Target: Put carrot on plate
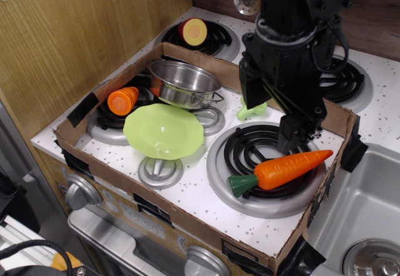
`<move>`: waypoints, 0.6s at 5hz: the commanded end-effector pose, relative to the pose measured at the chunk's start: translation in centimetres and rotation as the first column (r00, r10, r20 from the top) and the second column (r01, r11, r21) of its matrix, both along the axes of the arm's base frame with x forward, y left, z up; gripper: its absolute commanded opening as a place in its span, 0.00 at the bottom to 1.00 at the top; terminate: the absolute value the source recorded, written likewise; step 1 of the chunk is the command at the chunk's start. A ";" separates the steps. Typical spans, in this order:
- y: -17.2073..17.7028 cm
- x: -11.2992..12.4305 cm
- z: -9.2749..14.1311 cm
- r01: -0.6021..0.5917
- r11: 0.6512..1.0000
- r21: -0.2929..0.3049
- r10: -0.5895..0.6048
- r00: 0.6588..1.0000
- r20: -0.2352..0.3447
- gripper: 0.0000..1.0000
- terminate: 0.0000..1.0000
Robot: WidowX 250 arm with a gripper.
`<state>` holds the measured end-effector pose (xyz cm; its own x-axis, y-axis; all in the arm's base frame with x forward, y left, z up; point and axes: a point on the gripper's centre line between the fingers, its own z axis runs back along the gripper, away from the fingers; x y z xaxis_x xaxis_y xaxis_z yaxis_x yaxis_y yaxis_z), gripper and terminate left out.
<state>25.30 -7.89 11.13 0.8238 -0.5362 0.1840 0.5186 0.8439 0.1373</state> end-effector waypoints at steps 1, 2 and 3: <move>-0.1 0.8 -2.0 -0.017 0.999 -0.036 0.015 0.999 -0.039 1.00 0.00; -0.2 0.8 -3.9 -0.018 0.999 -0.036 0.017 0.999 -0.031 1.00 0.00; -0.1 1.4 -5.3 -0.008 0.999 -0.047 0.007 1.000 -0.019 1.00 0.00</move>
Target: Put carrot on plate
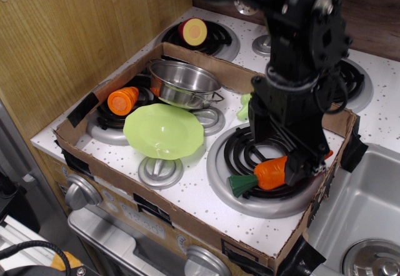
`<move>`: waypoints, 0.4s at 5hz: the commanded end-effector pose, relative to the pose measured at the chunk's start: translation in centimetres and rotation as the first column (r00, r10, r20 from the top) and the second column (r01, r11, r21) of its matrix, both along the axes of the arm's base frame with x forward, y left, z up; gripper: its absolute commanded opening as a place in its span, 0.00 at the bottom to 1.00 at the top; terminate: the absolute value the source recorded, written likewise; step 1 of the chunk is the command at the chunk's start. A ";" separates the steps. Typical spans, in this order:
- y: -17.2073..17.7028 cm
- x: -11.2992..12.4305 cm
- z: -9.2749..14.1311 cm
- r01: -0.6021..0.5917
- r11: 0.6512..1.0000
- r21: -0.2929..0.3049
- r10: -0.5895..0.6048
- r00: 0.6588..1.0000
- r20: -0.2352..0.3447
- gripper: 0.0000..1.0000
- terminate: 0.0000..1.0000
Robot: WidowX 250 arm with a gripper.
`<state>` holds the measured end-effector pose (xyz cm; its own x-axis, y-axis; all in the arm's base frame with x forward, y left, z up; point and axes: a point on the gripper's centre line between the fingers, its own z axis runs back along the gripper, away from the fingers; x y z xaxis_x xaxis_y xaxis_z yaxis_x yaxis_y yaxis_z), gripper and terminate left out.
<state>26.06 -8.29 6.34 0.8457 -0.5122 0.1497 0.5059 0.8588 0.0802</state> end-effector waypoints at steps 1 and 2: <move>0.2 1.2 -1.3 0.014 1.000 -0.024 -0.013 0.999 0.047 1.00 0.00; 0.3 1.5 -2.1 0.013 1.000 -0.019 -0.012 0.999 0.053 1.00 0.00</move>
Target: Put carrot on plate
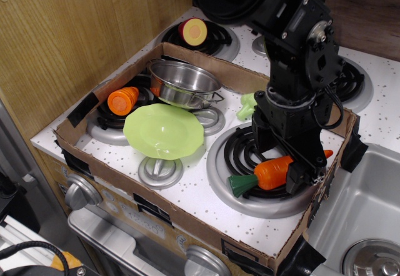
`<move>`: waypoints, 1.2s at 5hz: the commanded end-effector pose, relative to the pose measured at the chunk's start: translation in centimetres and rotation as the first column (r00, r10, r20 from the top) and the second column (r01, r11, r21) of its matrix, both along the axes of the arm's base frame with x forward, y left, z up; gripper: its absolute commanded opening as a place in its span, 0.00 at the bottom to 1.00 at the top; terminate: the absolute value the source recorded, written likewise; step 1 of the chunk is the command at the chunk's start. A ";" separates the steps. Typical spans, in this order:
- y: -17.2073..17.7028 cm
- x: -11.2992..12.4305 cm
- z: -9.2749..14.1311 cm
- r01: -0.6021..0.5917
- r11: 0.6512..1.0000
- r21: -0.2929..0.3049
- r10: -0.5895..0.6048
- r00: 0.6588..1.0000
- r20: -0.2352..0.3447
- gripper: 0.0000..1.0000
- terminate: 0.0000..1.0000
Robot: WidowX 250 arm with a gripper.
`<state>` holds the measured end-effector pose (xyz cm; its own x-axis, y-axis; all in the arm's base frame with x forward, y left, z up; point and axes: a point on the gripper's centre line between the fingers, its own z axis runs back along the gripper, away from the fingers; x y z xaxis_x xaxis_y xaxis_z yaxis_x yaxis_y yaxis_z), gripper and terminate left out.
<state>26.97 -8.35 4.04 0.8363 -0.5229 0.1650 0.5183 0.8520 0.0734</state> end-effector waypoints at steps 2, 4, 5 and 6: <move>1.4 0.9 -1.8 -0.019 0.998 -0.053 0.018 1.000 -0.003 1.00 0.00; 1.5 0.8 -0.6 -0.039 0.999 -0.037 0.037 0.997 -0.061 0.00 0.00; 1.6 0.9 1.3 -0.052 0.998 -0.018 0.050 0.994 -0.096 0.00 0.00; 3.2 1.1 2.2 -0.036 0.998 0.055 0.041 0.995 -0.095 0.00 0.00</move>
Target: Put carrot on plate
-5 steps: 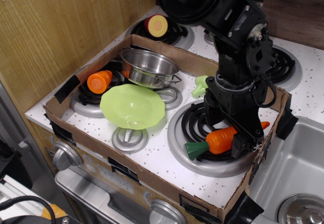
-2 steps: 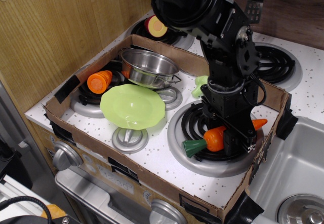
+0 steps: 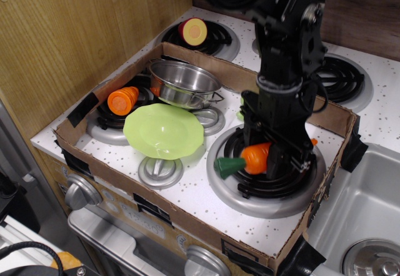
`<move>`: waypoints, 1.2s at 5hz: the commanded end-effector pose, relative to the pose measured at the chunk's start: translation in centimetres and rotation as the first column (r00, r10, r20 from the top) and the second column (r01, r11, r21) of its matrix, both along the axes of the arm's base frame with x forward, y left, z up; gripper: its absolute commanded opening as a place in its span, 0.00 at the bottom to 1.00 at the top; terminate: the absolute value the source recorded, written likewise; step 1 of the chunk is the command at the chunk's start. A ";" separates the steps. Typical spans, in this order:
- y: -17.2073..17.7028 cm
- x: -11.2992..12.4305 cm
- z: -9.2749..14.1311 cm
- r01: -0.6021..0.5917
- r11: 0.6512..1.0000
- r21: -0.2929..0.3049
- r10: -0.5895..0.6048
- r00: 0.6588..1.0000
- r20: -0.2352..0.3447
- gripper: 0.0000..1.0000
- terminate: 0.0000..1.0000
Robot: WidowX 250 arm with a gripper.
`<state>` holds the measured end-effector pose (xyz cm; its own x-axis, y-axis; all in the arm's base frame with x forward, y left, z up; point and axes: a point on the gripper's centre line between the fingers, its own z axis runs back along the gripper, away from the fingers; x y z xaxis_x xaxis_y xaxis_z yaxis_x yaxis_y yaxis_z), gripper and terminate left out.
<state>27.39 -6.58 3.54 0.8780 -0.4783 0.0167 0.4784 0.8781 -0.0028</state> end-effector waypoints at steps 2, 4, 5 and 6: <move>7.9 0.2 5.0 0.013 0.988 0.155 -0.019 0.999 0.038 0.00 0.00; 12.5 0.0 4.9 0.040 0.982 0.187 -0.059 0.993 0.101 0.00 0.00; 13.0 -0.4 4.0 0.031 0.979 0.202 -0.062 0.987 0.149 0.00 0.00; 13.1 -0.8 2.9 0.016 0.982 0.190 -0.049 0.984 0.171 0.00 0.00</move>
<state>26.28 6.02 4.93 0.8544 -0.5187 0.0310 0.5019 0.8392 0.2094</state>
